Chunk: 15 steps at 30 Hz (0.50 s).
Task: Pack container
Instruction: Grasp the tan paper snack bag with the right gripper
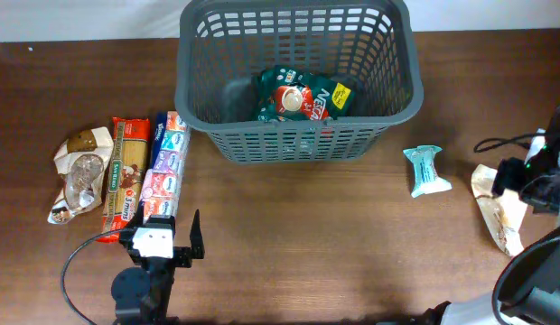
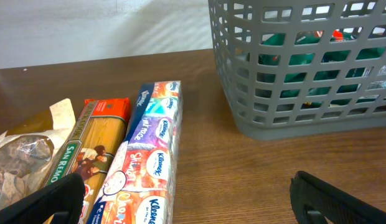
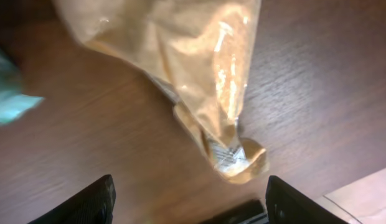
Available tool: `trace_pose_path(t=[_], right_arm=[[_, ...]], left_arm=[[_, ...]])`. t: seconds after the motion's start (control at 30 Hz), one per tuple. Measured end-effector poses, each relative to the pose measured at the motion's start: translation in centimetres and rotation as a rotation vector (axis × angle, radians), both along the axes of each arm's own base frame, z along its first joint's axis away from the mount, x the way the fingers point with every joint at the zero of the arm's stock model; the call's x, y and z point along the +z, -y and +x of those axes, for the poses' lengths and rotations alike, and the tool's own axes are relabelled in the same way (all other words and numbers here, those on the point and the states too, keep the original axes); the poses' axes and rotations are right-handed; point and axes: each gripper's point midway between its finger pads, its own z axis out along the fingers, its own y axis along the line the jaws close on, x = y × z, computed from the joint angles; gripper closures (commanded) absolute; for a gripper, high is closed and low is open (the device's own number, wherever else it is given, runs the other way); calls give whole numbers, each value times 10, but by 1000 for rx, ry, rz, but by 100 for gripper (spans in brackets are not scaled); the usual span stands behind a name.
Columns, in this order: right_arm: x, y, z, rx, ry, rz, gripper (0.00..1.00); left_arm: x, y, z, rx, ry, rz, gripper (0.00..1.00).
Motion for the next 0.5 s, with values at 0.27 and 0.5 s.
trace_pose_path(t=[0.27,0.5], right_arm=[[-35,9,-15,2,-55,-78,25],[-49,22,1,2,26,-143,28]], left_arm=[[0,0,0,0,0,0,1],[0,0,0,0,0,0,1]])
